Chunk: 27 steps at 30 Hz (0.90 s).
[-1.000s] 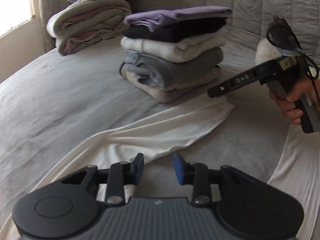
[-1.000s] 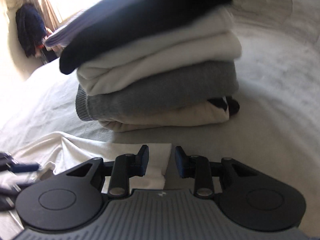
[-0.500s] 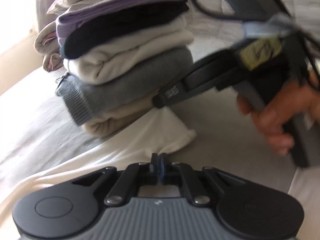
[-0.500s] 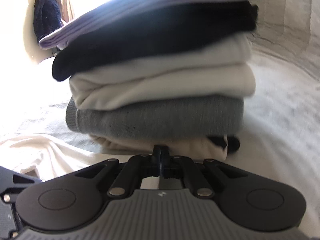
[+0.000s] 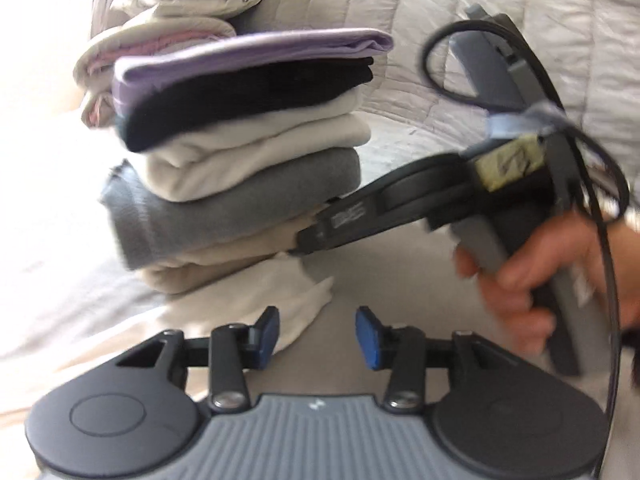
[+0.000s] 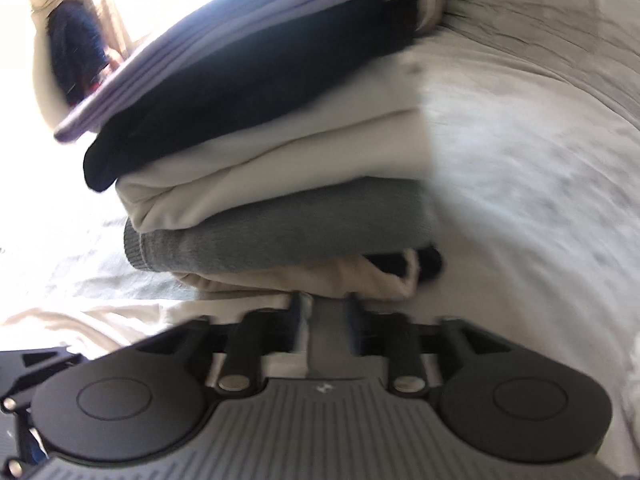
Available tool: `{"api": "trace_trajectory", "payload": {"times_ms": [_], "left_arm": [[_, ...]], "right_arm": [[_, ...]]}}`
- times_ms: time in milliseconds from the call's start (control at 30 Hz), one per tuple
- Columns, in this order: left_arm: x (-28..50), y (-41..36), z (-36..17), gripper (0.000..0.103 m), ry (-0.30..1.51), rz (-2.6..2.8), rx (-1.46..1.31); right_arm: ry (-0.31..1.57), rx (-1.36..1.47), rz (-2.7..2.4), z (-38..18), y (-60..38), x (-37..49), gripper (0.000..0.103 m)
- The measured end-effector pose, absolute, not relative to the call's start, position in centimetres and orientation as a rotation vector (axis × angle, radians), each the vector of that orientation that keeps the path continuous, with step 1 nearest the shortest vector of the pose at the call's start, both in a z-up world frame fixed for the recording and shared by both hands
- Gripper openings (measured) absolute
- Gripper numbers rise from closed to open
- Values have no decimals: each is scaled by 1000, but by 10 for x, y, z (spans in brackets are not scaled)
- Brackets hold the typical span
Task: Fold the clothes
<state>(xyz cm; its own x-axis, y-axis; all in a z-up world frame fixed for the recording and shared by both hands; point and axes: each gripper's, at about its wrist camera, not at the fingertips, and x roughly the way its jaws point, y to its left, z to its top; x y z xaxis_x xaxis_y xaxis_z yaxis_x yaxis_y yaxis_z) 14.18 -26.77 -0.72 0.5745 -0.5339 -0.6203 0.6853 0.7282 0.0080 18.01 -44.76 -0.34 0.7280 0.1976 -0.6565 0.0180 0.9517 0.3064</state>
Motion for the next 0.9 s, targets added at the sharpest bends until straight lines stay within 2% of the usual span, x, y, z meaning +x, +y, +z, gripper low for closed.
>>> {"api": "trace_trajectory", "payload": {"times_ms": [67, 333, 500, 567, 600, 633, 667, 700, 733, 767, 800, 900], "left_arm": [[138, -251, -6, 52, 619, -690, 300], [139, -180, -18, 53, 636, -528, 378], [148, -151, -33, 52, 678, -466, 334], [150, -146, -35, 52, 678, -468, 305], [151, -144, -36, 51, 676, -464, 297], [152, -143, -37, 44, 672, -459, 290], [155, -143, -38, 37, 672, -453, 286], [157, -143, -38, 35, 673, -454, 280], [158, -143, -39, 28, 674, -456, 273], [159, -143, -39, 12, 675, -461, 273], [160, -142, -38, 5, 676, -467, 275], [160, -134, -33, 3, 686, -502, 246]], "right_arm": [[763, 348, 96, -1, -446, 173, 40], [828, 510, 118, 10, -428, 150, 40], [846, 593, 88, -19, -415, 165, 40], [809, 624, 63, -29, -412, 166, 36], [780, 640, 51, -32, -412, 164, 35], [759, 654, 42, -35, -412, 164, 31], [746, 658, 30, -37, -412, 163, 22], [733, 661, 17, -40, -413, 163, 18], [721, 663, 8, -41, -413, 163, 11], [715, 662, 4, -42, -414, 162, 6], [709, 660, -1, -42, -414, 162, 3], [697, 626, -19, -41, -418, 167, 2]]}}
